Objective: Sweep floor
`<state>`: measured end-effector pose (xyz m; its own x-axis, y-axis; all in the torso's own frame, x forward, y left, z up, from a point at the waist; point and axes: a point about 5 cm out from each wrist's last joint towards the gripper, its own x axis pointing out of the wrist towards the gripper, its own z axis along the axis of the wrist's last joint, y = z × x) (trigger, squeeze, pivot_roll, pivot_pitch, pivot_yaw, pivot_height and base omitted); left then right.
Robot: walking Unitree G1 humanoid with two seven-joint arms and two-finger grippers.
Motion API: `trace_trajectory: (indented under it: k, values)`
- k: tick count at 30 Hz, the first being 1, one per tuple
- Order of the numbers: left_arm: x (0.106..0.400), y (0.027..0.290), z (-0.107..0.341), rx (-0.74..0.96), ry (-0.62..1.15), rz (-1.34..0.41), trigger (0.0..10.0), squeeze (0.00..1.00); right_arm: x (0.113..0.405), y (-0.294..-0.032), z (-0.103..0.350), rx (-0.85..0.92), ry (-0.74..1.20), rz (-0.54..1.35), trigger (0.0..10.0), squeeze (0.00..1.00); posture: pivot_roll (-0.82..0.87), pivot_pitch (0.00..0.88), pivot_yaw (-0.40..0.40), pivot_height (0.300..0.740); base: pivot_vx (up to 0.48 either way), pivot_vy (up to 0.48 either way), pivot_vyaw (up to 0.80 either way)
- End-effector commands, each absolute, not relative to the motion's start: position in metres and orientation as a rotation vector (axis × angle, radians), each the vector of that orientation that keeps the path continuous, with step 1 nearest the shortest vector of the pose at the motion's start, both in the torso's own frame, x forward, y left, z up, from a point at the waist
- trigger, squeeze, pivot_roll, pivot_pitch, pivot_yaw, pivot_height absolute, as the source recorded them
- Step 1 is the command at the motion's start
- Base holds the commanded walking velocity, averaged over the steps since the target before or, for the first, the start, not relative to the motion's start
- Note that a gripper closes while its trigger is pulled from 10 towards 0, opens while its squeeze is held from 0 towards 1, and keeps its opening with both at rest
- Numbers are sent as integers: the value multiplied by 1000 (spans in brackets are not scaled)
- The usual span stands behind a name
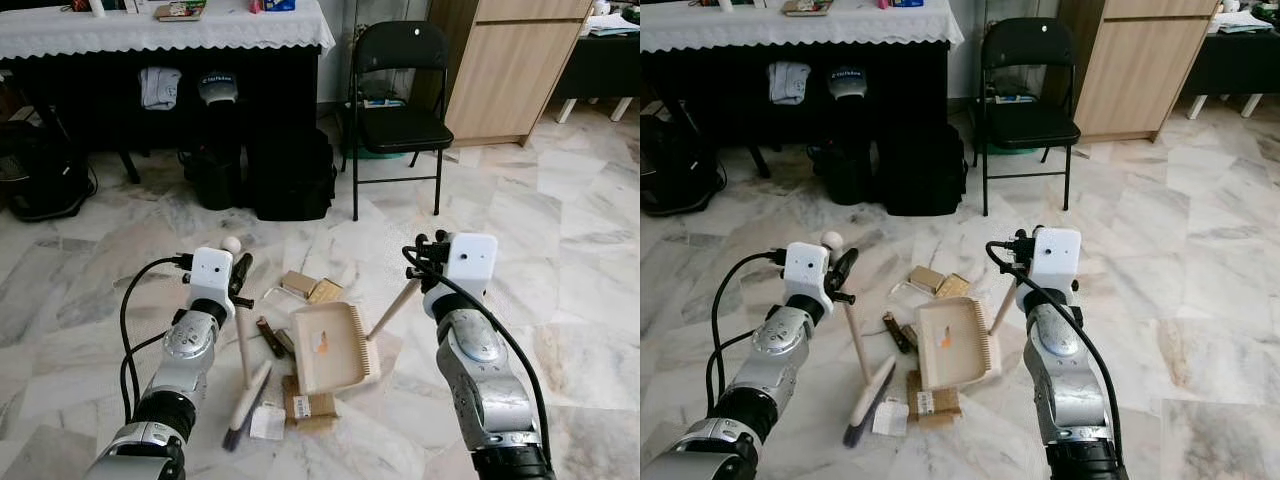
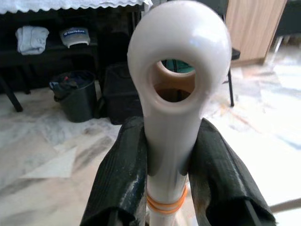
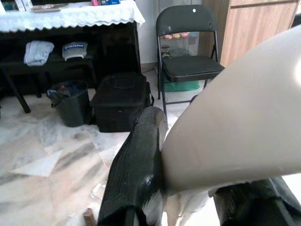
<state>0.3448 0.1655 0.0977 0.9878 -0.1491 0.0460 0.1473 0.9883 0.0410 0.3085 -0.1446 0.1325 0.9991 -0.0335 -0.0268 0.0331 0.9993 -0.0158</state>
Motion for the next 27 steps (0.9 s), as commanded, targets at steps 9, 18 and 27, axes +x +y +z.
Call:
trace_trajectory:
  k: [9,18,27]
  values:
    - [347,171,107,37,-88,-147,10000,0,305,-165,130,-182,7,-143,10000,0,-81,0,4,740,0,0,0]
    - [346,169,107,39,-87,-163,10000,0,297,-176,114,-202,46,-204,10000,0,-80,0,10,740,0,0,0]
    - [345,174,107,66,-79,-152,10000,0,293,-194,98,-173,59,-246,10000,0,-73,0,13,740,0,0,0]
